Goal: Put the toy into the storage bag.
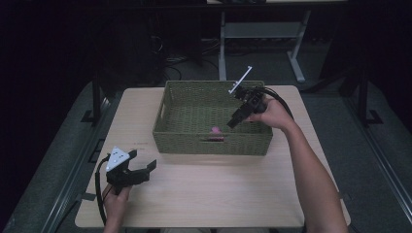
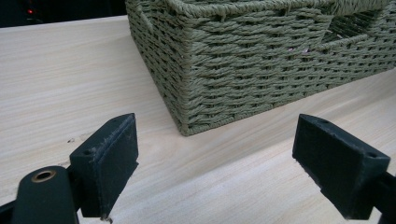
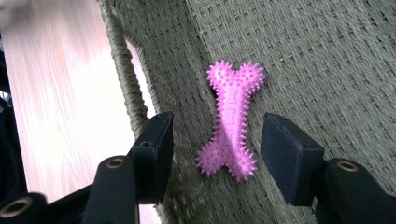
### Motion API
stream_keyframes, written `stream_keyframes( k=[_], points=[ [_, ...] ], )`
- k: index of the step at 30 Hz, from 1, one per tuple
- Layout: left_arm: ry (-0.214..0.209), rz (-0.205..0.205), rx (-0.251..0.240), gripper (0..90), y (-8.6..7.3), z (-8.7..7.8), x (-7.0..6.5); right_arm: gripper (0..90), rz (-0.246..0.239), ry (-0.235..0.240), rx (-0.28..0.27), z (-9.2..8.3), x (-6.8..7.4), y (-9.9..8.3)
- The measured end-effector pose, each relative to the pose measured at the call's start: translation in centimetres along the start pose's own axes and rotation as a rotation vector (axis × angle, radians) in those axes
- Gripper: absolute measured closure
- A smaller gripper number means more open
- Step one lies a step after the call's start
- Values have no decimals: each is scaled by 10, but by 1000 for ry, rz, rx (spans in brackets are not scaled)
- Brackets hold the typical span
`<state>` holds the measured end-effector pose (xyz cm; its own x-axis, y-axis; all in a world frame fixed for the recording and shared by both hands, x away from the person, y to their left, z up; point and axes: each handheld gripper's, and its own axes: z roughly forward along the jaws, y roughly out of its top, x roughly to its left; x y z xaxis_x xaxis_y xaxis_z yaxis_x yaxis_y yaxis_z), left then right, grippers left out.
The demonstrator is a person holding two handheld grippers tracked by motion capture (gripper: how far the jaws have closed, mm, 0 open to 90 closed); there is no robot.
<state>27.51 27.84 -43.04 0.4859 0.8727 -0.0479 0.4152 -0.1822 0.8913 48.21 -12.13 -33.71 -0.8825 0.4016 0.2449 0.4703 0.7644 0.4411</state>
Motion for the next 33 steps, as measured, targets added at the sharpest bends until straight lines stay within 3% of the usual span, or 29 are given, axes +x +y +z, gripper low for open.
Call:
stream_keyframes(
  k=[15,33],
  points=[
    [-2,6,2,139,0,0,-1,425,-36,-17,-40,-25,20,-9],
    [0,7,2,138,0,0,-1,420,-19,-31,-55,-39,26,-29]
  ],
)
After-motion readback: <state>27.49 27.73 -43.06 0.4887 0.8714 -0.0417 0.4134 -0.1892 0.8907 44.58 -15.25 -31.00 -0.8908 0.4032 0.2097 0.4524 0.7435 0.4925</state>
